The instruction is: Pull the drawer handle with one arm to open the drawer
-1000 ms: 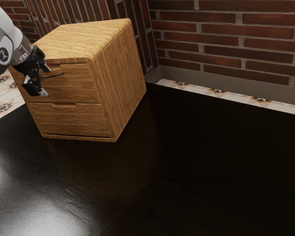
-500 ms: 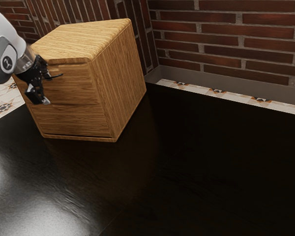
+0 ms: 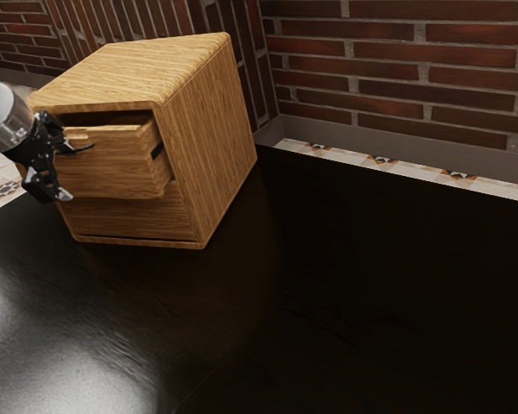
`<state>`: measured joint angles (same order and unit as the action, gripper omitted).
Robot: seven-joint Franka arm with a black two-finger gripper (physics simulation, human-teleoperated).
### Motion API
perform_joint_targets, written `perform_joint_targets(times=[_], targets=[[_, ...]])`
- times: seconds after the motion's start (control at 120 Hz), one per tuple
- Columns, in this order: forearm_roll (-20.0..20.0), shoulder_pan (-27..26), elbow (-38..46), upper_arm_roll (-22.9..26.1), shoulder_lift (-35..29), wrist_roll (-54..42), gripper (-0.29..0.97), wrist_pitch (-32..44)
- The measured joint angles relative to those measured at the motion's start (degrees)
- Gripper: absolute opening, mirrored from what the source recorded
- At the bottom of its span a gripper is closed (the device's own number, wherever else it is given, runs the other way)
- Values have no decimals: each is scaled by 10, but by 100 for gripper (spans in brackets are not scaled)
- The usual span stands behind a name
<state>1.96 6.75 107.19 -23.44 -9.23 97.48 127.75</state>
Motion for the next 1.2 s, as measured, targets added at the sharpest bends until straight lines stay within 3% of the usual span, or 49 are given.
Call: perform_joint_targets(times=[0.508,0.842,1.2], targets=[[22,18,113,7,-111,5,67,15],[21,101,190,83,-191,7,68,18],[27,146,252,108,-254,9,67,19]])
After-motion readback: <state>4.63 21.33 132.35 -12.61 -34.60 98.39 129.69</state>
